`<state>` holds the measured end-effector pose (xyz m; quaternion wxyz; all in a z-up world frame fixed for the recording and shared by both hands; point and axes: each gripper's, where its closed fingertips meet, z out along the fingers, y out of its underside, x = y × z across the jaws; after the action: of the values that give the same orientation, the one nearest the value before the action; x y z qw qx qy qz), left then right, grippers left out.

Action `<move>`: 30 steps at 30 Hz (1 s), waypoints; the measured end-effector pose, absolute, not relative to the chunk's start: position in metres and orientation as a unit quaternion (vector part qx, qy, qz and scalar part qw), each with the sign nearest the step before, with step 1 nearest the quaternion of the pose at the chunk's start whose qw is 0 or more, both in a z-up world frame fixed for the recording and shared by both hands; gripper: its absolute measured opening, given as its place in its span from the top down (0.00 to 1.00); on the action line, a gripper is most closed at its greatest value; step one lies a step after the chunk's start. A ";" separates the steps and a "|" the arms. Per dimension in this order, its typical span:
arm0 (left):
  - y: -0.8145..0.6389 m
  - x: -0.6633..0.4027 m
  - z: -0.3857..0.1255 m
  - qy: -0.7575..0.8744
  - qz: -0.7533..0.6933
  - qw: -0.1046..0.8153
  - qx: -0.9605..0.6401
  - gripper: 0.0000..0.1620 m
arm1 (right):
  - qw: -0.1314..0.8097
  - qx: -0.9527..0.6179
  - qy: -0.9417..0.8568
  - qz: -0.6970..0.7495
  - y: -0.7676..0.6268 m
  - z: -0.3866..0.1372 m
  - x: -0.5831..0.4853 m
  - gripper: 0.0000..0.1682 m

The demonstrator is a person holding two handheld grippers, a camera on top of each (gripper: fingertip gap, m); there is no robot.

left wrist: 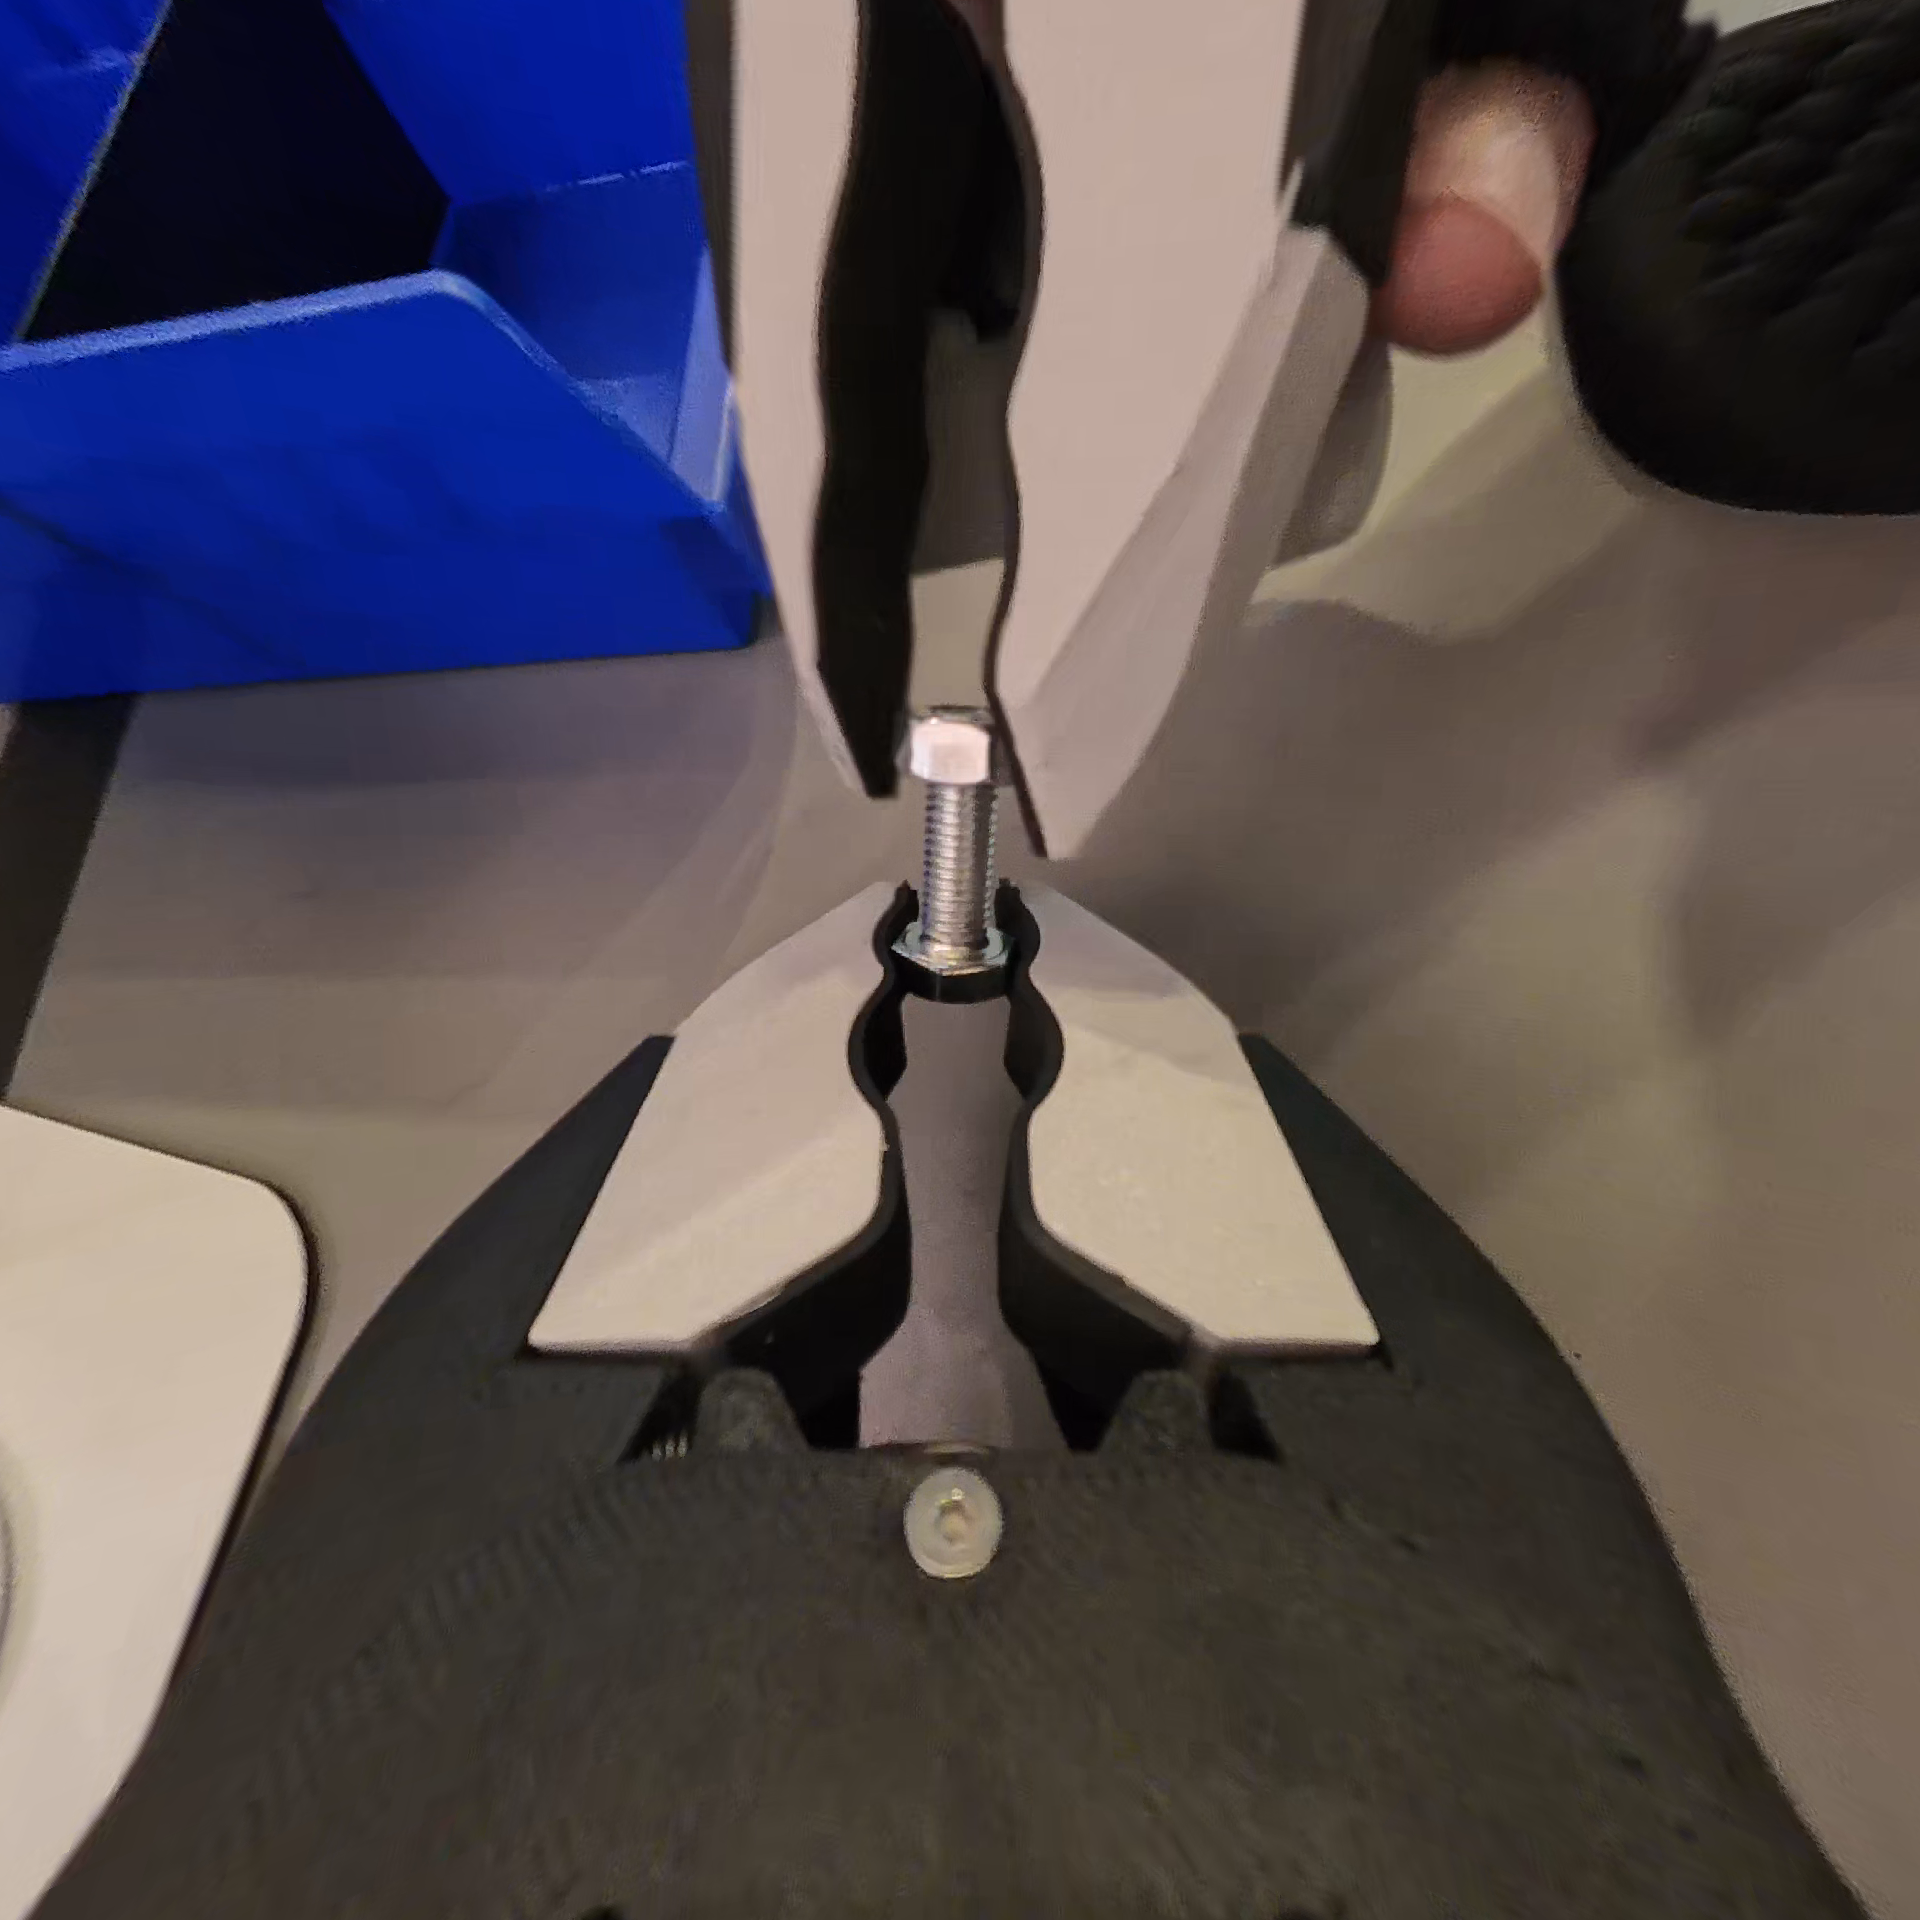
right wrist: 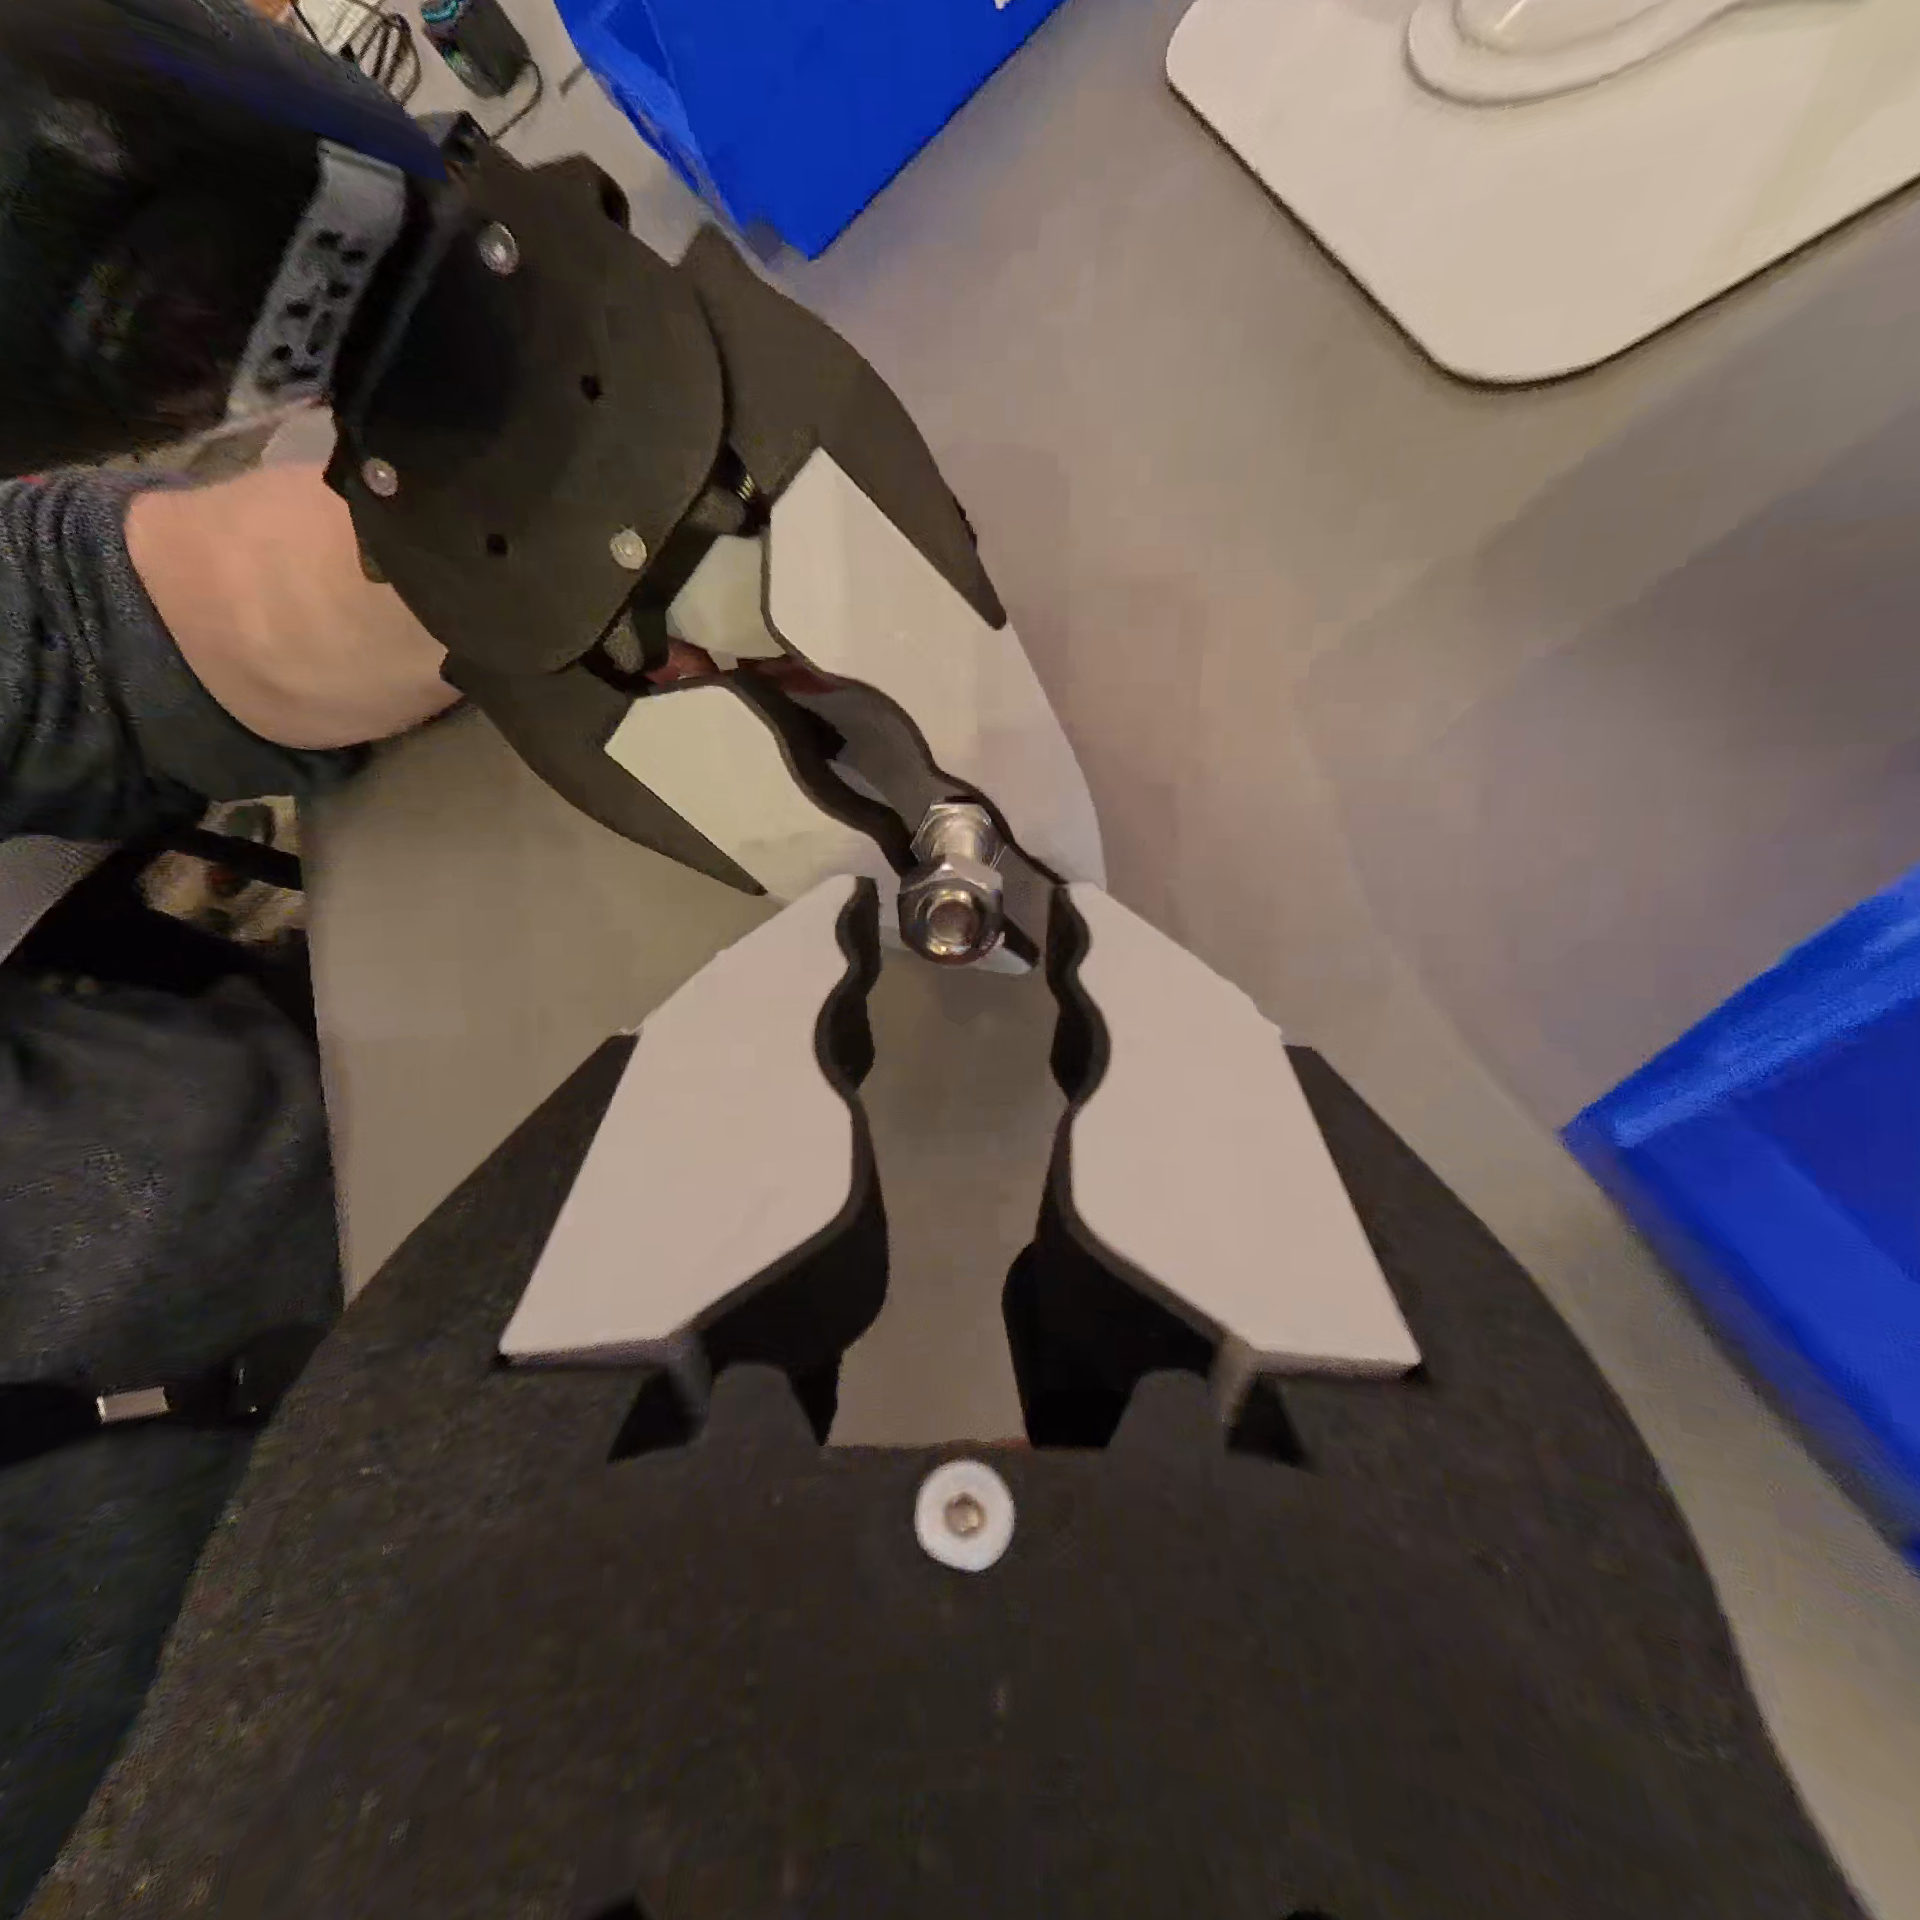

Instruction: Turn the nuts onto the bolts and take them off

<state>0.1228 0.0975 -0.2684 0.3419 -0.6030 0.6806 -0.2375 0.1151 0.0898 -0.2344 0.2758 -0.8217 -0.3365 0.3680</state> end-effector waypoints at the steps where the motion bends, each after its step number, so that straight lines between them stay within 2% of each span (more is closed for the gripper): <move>1: 0.097 0.123 -0.267 0.679 -0.239 0.343 -0.603 0.91 | 0.273 -0.821 -0.333 0.374 0.088 -0.237 0.113 0.87; 5: 0.098 0.122 -0.268 0.682 -0.234 0.342 -0.602 0.91 | 0.287 -0.816 -0.330 0.378 0.088 -0.237 0.109 0.89; 9: 0.091 0.120 -0.269 0.688 -0.257 0.318 -0.599 0.91 | 0.296 -0.794 -0.426 0.317 0.083 -0.240 0.109 0.89; 13: 0.076 0.119 -0.269 0.692 -0.309 0.272 -0.593 0.91 | 0.310 -0.684 -0.644 0.143 0.077 -0.244 0.114 0.89; 16: 0.059 0.118 -0.273 0.698 -0.352 0.223 -0.582 0.91 | 0.297 -0.505 -0.808 -0.064 0.077 -0.248 0.121 0.89; 19: 0.057 0.117 -0.280 0.696 -0.363 0.206 -0.584 0.91 | 0.263 -0.418 -0.855 -0.160 0.081 -0.251 0.121 0.89; 21: 0.060 0.117 -0.280 0.690 -0.367 0.208 -0.588 0.91 | 0.266 -0.422 -0.852 -0.162 0.085 -0.250 0.120 0.89; 22: 0.062 0.116 -0.279 0.688 -0.366 0.213 -0.590 0.91 | 0.269 -0.442 -0.844 -0.144 0.085 -0.250 0.119 0.79; 23: 0.065 0.116 -0.277 0.686 -0.363 0.219 -0.592 0.91 | 0.273 -0.471 -0.831 -0.119 0.084 -0.250 0.119 0.75; 27: 0.075 0.116 -0.274 0.679 -0.347 0.244 -0.600 0.91 | 0.310 -0.615 -0.725 0.021 0.082 -0.237 0.119 0.74; 30: 0.085 0.118 -0.272 0.670 -0.323 0.274 -0.609 0.91 | 0.315 -0.737 -0.581 0.143 0.089 -0.233 0.123 0.77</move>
<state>0.1183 0.0851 -0.2724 0.2736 -0.6092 0.6704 -0.3234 0.1227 0.0892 -0.2332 0.3150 -0.7368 -0.5809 0.1431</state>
